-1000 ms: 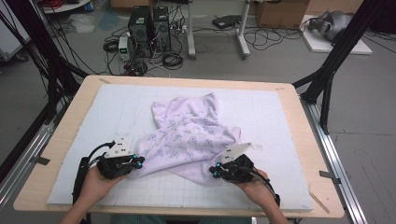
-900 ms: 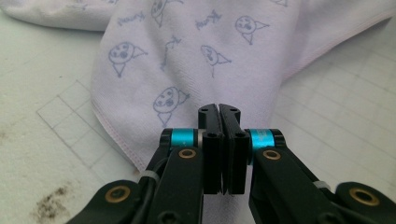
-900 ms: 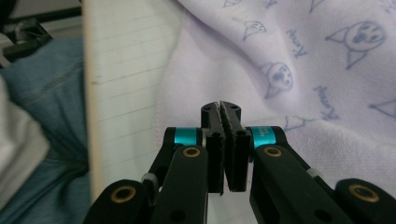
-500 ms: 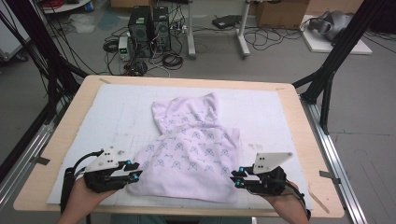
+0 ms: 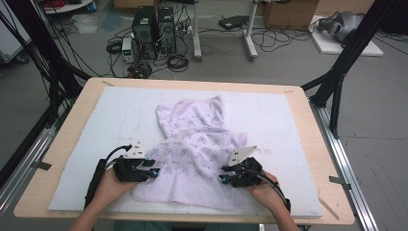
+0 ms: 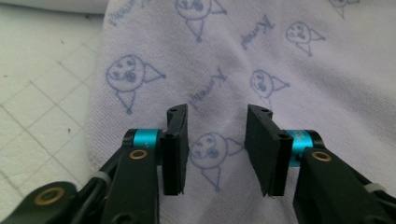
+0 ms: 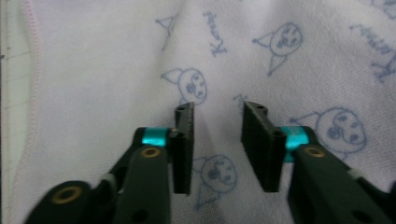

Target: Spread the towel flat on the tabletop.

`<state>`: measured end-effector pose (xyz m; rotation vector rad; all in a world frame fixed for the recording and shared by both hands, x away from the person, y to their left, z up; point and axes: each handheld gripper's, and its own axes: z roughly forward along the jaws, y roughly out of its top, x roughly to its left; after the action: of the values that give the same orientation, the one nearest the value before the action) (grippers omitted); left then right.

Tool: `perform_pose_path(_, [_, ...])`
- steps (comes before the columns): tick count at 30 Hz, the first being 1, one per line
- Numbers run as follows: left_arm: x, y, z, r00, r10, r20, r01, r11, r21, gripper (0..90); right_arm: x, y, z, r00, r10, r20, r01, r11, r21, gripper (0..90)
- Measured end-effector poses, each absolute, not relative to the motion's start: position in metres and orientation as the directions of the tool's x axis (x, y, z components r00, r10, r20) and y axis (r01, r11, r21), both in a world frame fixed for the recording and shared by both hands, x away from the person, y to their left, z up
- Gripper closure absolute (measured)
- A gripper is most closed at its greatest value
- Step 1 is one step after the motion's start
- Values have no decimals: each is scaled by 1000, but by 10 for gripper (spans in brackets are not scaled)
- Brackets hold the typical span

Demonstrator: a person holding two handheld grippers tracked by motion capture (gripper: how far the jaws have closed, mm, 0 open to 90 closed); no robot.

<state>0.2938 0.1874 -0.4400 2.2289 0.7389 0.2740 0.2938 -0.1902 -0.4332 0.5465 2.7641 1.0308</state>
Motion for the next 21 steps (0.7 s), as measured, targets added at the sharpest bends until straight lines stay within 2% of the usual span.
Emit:
perform_pose_path(4, [292,188,-441,798,599,-62,445,-516,732,793,294,-190,-437,-930,366,36,295,684,667,865])
perform_pose_path(5, [292,188,-440,806,588,-68,443,-524,727,854,293,-189,-437,-931,364,35,292,684,668,873])
perform_pose_path(11, [278,189,-432,811,584,-36,409,-520,750,876,286,-191,-431,-938,344,47,280,669,689,882])
perform_pose_path(21, [230,203,-411,829,560,-19,362,-509,781,877,243,-201,-405,-956,294,-4,195,645,738,882])
